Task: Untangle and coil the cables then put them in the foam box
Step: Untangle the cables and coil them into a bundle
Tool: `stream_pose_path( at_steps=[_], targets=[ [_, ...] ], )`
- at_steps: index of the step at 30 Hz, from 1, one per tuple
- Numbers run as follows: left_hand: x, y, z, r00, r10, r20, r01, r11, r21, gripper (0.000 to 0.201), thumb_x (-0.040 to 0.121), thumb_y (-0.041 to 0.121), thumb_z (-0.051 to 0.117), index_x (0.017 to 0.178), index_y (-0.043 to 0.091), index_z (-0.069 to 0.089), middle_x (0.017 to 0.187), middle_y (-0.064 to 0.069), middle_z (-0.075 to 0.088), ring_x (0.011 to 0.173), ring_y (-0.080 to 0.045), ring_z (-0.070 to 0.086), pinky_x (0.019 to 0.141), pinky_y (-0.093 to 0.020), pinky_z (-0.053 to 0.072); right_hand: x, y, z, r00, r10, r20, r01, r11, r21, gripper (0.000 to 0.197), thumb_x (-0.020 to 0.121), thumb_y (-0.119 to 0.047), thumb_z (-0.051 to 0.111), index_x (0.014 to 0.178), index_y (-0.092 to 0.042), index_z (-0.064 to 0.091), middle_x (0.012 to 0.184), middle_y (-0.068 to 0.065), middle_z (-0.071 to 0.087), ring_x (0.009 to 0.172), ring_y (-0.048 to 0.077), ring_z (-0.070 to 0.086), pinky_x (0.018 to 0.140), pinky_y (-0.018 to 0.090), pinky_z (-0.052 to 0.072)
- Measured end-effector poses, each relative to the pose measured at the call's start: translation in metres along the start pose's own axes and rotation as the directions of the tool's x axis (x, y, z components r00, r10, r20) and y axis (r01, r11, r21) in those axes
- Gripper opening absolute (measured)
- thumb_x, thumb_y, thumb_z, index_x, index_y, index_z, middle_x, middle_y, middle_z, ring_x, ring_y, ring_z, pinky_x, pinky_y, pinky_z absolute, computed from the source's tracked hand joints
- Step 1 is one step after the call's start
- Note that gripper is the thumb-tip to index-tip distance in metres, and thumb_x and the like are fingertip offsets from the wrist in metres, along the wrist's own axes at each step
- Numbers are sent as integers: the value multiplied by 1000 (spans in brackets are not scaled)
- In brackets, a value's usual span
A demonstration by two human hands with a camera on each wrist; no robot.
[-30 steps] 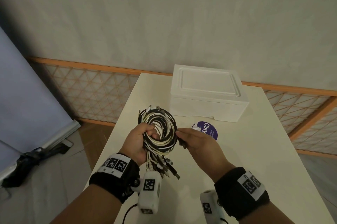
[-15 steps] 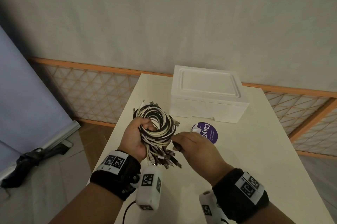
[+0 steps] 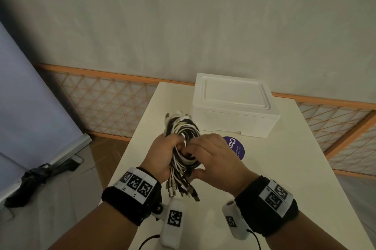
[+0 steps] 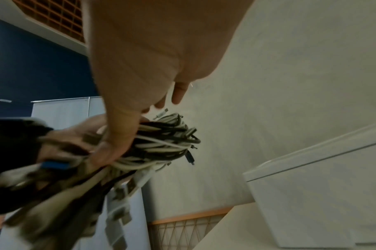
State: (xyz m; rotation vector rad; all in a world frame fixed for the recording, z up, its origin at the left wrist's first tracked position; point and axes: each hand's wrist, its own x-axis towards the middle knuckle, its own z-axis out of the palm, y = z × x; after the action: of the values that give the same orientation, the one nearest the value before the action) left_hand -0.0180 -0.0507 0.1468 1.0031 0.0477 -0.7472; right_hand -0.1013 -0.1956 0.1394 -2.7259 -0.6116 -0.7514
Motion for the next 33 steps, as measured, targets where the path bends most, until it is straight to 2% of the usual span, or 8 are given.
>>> stream_pose_path(
  at_steps=[2, 5, 7, 12, 15, 20, 26, 33],
  targets=[
    [-4, -1, -1, 994, -86, 74, 89, 996, -30, 15, 74, 13, 64, 83, 6, 54, 70, -12, 48, 64, -25, 53, 63, -32, 47, 1, 3, -3, 998, 34, 44, -40, 990, 137, 58, 67, -44, 76, 116, -18, 60, 117, -5, 63, 114, 9, 51, 103, 26, 30],
    [-3, -2, -1, 987, -136, 88, 144, 986, -81, 23, 74, 22, 63, 61, 8, 51, 60, -9, 52, 60, -25, 56, 64, -33, 50, -1, 5, -1, 989, 138, 56, -148, 945, 292, 54, 67, -47, 75, 112, -21, 61, 113, -10, 63, 111, 2, 51, 107, 30, 30],
    [-5, -5, 0, 989, -81, 126, 90, 993, -72, 26, 72, 25, 71, 62, 6, 57, 65, -13, 60, 64, -28, 62, 68, -35, 54, -2, 6, 2, 976, 208, 72, -219, 909, 355, 54, 61, -44, 81, 107, -24, 60, 109, -11, 63, 106, 2, 53, 98, 38, 40],
    [-6, -20, -6, 936, 107, 334, -73, 991, -113, 67, 58, 26, 90, 107, -5, 58, 106, -26, 58, 99, -37, 58, 84, -46, 51, -5, 7, 6, 916, 400, 28, -354, 772, 528, 50, 56, -46, 83, 90, -19, 60, 91, -5, 65, 85, 7, 59, 75, 34, 49],
    [-8, -26, 0, 921, 182, 345, -198, 980, 11, 60, 61, 7, 86, 111, -5, 54, 102, -25, 53, 92, -33, 58, 73, -38, 54, -4, 6, 10, 905, 424, 33, -385, 785, 486, 47, 53, -47, 83, 83, -20, 58, 83, -11, 62, 77, 6, 58, 70, 39, 49],
    [-14, -29, 7, 948, 315, 41, -315, 916, 247, 35, 77, -6, 69, 110, 5, 63, 102, -20, 70, 97, -34, 68, 80, -41, 57, 5, -2, 12, 907, 415, 66, -413, 850, 327, 49, 51, -54, 80, 81, -20, 60, 78, -12, 60, 73, 4, 54, 76, 41, 46],
    [-12, -15, 6, 972, 208, 107, -222, 963, 153, 36, 83, -15, 55, 115, 0, 61, 104, -23, 68, 97, -35, 66, 81, -41, 54, -4, -5, 13, 973, 232, -12, -230, 968, 100, 73, 64, -75, 61, 104, -14, 60, 115, -2, 53, 106, 12, 50, 95, 26, 35],
    [-15, -11, 14, 984, 117, 137, -111, 993, -46, 29, 78, -6, 56, 107, -10, 59, 90, -24, 63, 77, -31, 66, 60, -32, 52, 4, 2, 18, 948, 164, -272, -156, 986, 52, 73, 77, -76, 38, 110, -12, 47, 117, 5, 42, 108, 20, 46, 92, 38, 43]
  ],
)
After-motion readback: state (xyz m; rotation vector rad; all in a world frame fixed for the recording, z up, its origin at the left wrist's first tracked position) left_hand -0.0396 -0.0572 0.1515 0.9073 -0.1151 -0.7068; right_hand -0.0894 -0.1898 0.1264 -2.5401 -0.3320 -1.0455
